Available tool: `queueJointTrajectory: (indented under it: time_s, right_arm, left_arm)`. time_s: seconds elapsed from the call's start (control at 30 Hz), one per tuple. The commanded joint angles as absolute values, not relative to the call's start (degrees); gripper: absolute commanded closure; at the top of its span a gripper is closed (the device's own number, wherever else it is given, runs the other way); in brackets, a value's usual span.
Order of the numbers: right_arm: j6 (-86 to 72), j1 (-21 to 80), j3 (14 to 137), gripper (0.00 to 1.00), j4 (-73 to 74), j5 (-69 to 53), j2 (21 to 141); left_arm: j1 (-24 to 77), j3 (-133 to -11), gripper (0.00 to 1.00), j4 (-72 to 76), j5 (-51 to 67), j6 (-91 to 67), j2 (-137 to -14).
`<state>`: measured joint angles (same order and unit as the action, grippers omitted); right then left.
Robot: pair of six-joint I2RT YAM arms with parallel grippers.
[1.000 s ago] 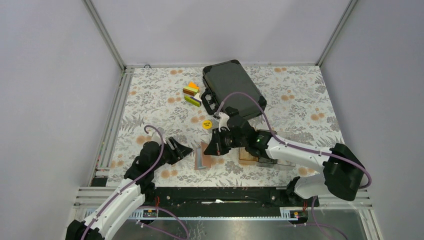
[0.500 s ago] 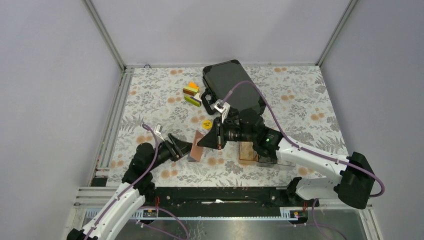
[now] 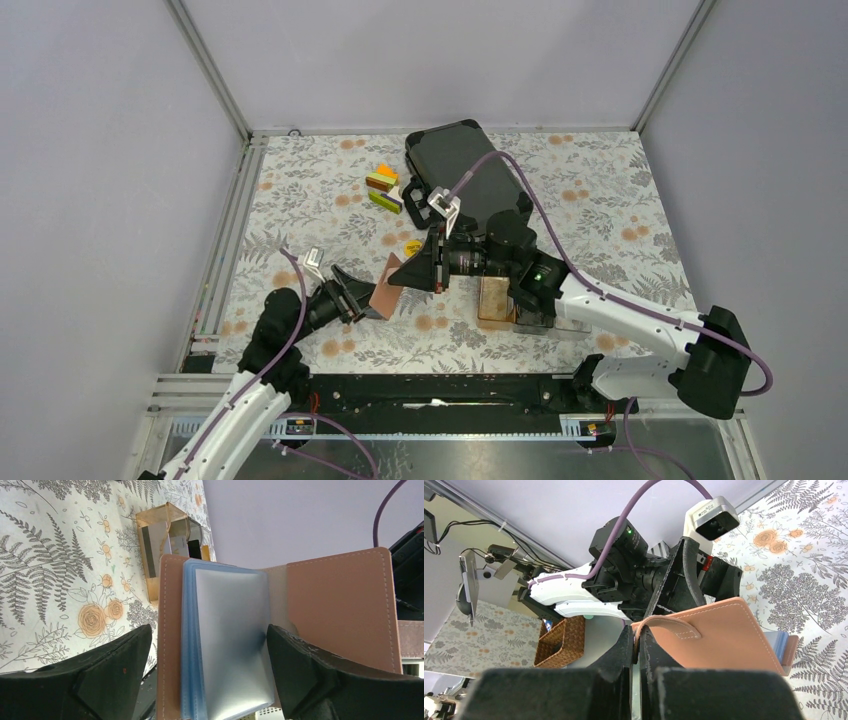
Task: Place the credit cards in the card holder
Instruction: Open the card holder at the center of the board.
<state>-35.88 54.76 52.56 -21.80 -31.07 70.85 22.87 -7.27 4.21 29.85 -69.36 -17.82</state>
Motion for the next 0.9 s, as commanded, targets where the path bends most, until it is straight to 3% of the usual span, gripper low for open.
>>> queueJointTrajectory:
  time_s: [0.0, 0.13, 0.2, 0.33, 0.53, 0.73, 0.87]
  right_arm:
    - [-34.66, 55.2, 55.59, 1.0, -26.21, -32.49, 68.43]
    - [-34.0, 55.2, 55.63, 1.0, -26.33, -32.73, 68.37]
    - [-33.69, 55.2, 55.51, 1.0, -26.1, -32.78, 68.51]
    - [-33.16, 55.2, 54.08, 1.0, -25.74, -32.03, 68.38]
    - [-32.11, 55.2, 50.49, 1.0, -23.46, -28.28, 67.49]
    - [-31.48, 55.19, 46.55, 1.0, -22.06, -26.36, 67.39]
    - [-31.91, 55.2, 44.76, 1.0, -23.88, -26.58, 68.21]
  left_arm:
    - [22.94, -9.35, 0.11, 5.01, 32.08, -72.16, -16.55]
    - [22.94, -9.23, 0.11, 4.36, 32.95, -74.01, -15.45]
    - [22.94, -8.27, 0.18, 8.78, 34.26, -76.8, -15.43]
    - [22.94, -5.91, 0.39, 16.52, 35.63, -82.68, -15.78]
    - [22.94, -5.6, 0.8, 12.51, 33.41, -81.65, -14.31]
    - [22.94, -5.45, 1.0, 10.56, 31.7, -80.55, -14.17]
    - [22.94, -5.74, 1.0, 10.12, 31.16, -79.35, -14.93]
